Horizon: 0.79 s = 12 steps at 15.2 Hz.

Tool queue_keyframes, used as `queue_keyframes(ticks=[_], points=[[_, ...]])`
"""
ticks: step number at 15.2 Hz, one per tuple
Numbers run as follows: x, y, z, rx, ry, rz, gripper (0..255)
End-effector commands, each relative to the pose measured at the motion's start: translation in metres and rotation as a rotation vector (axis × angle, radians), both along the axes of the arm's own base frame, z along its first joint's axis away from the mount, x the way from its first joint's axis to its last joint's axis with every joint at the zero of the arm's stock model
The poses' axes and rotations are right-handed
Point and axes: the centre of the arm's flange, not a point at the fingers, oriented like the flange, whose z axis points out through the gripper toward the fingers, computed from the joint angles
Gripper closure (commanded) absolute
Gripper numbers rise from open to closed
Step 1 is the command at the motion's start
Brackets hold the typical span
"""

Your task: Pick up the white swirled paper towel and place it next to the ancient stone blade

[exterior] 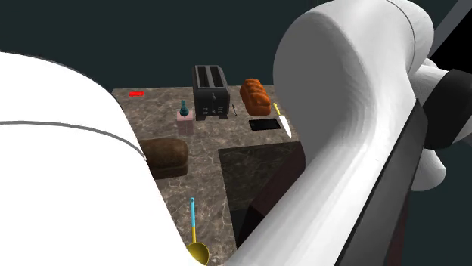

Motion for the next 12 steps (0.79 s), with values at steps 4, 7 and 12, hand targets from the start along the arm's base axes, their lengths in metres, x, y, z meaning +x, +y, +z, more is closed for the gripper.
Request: queue_keyframes(ticks=[4,7,12], points=[[0.000,0.001,-0.027,0.000,0.000,0.000,255],[0.000,0.001,-0.043,0.000,0.000,0.000,255],[0.000,0.001,-0.069,0.000,0.000,0.000,255]])
